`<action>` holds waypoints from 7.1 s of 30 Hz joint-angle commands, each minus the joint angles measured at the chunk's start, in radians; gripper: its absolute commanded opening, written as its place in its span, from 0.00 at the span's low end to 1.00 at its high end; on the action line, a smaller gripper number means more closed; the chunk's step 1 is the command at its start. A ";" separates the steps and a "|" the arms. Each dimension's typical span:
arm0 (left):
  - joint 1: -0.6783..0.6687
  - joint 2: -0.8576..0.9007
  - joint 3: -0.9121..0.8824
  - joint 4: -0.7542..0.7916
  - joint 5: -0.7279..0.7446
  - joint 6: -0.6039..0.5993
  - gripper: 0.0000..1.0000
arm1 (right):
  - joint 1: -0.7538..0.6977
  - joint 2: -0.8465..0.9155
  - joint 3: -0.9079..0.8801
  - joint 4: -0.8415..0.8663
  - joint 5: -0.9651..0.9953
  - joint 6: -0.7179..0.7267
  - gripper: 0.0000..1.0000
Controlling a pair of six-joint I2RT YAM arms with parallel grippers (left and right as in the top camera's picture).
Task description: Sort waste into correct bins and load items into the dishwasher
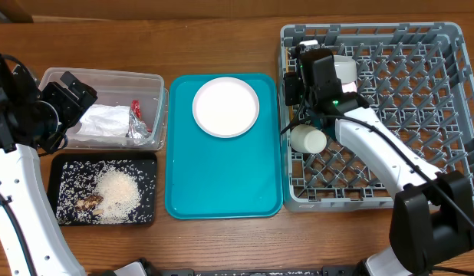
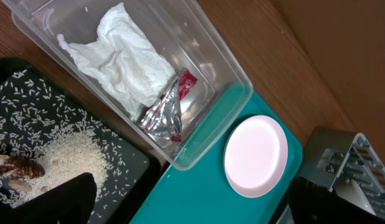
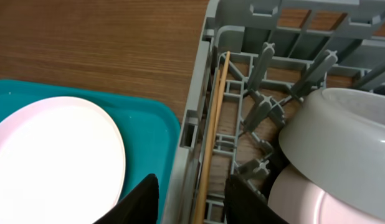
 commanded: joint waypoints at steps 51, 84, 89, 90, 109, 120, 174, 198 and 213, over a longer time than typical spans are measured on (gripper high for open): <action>0.000 -0.005 0.019 0.000 -0.003 -0.010 1.00 | 0.389 0.365 0.091 -0.001 -0.090 -0.202 0.36; 0.000 -0.005 0.019 0.000 -0.003 -0.010 1.00 | -0.183 -0.184 0.206 -0.103 -1.057 0.125 0.04; 0.000 -0.005 0.019 0.000 -0.003 -0.010 1.00 | -0.345 -0.119 0.206 -0.061 -1.212 0.222 0.04; 0.000 -0.005 0.019 0.000 -0.003 -0.010 1.00 | -0.361 -0.106 0.206 -0.055 -1.225 0.236 0.04; 0.000 -0.005 0.019 0.000 -0.003 -0.010 1.00 | -0.389 0.055 0.164 0.026 -1.099 0.486 0.04; 0.000 -0.005 0.019 0.000 -0.003 -0.010 1.00 | -0.393 0.055 0.158 0.032 -1.030 0.486 0.04; 0.000 -0.005 0.019 0.000 -0.003 -0.010 1.00 | -0.413 -0.239 0.163 -0.619 -0.146 0.293 1.00; 0.000 -0.005 0.019 0.000 -0.003 -0.010 1.00 | -0.397 -0.522 0.161 -0.620 -0.146 0.292 1.00; 0.000 -0.005 0.019 0.000 -0.003 -0.010 1.00 | -0.264 -1.146 -0.119 -0.517 -0.068 0.297 1.00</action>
